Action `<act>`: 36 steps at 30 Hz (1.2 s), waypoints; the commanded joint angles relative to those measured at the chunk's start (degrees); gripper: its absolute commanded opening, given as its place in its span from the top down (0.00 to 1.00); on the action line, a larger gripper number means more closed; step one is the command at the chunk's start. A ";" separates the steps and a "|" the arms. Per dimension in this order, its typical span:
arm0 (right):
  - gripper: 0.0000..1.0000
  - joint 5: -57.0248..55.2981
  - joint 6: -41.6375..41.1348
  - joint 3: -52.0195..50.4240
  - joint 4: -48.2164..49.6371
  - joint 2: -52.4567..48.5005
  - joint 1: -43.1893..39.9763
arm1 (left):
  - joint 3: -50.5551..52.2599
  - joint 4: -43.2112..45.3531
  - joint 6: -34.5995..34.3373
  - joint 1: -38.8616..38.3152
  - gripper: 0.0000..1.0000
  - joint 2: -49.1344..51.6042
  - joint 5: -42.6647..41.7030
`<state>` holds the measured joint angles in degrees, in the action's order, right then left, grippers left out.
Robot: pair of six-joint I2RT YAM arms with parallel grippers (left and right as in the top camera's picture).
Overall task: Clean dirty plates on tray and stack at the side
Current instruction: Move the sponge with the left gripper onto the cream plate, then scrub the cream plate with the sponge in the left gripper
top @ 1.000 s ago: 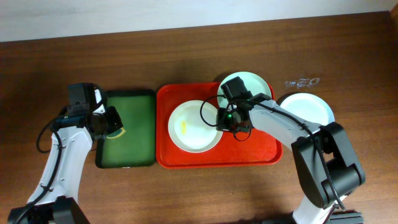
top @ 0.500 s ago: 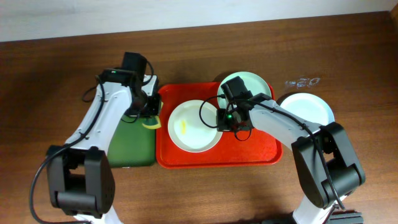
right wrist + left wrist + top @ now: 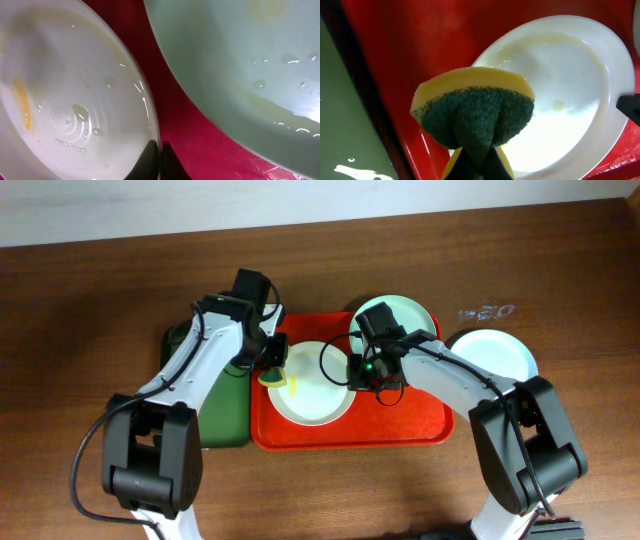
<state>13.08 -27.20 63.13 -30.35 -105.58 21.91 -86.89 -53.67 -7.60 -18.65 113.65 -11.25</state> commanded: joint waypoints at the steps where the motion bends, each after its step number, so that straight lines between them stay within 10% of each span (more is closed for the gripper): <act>1: 0.96 0.39 -0.33 0.02 -0.24 0.28 0.26 | -0.50 1.11 -0.74 -1.16 1.00 0.94 -1.22; 15: 0.96 0.39 -1.79 0.02 -0.28 0.22 0.26 | -0.35 4.57 -5.88 -7.21 1.00 12.39 0.04; 19: 0.96 0.17 -1.79 0.02 -0.28 0.22 0.26 | -5.46 4.15 -5.81 -3.13 1.00 11.78 -19.32; 24: 0.96 1.51 -4.90 0.02 -0.28 0.22 0.26 | -7.08 -1.46 -5.64 0.98 1.00 5.46 -2.36; 36: 0.96 1.27 -7.82 0.02 -0.66 0.22 2.12 | 0.61 0.04 -9.20 -2.62 1.00 5.49 3.82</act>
<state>14.04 -34.52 63.13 -31.05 -105.58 23.35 -89.91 -56.12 -15.05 -21.52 120.95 -8.69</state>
